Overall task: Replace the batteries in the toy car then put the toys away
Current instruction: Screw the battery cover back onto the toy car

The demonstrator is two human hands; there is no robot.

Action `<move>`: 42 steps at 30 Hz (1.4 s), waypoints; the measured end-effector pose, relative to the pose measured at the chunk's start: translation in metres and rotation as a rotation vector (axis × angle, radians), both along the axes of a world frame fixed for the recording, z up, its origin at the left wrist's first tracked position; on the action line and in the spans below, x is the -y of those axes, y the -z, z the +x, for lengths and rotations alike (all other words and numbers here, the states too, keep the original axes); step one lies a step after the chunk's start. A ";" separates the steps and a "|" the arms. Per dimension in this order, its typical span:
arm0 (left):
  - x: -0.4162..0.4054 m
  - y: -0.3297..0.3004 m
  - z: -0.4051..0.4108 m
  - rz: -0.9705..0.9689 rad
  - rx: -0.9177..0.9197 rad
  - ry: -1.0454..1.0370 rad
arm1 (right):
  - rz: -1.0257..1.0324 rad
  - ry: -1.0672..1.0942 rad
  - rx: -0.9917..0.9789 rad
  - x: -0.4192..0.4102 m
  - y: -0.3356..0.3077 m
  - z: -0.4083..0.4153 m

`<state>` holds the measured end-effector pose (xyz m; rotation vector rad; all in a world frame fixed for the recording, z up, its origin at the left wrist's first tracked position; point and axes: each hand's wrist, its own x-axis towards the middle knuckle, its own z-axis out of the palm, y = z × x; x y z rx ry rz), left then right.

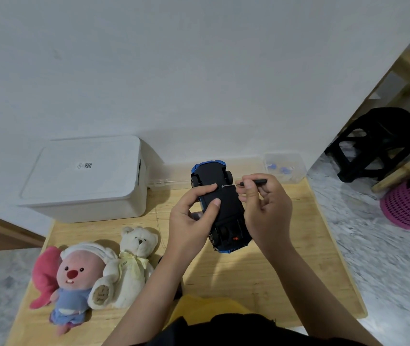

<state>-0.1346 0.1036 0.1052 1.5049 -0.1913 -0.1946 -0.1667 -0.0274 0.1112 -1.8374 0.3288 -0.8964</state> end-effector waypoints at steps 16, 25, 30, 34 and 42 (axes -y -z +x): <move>-0.010 -0.002 0.006 0.009 -0.005 -0.020 | -0.118 -0.066 -0.044 -0.008 -0.006 0.009; -0.008 0.001 0.004 0.021 0.001 -0.011 | -0.265 -0.191 -0.019 0.005 -0.013 0.013; -0.008 0.002 0.004 0.013 -0.006 -0.017 | -0.262 -0.261 -0.009 0.010 -0.019 0.017; -0.007 0.002 0.002 0.015 0.007 0.008 | -0.181 -0.328 -0.008 0.012 -0.024 0.019; -0.001 0.002 -0.002 -0.006 -0.021 0.005 | -0.165 -0.274 0.127 0.016 -0.022 0.018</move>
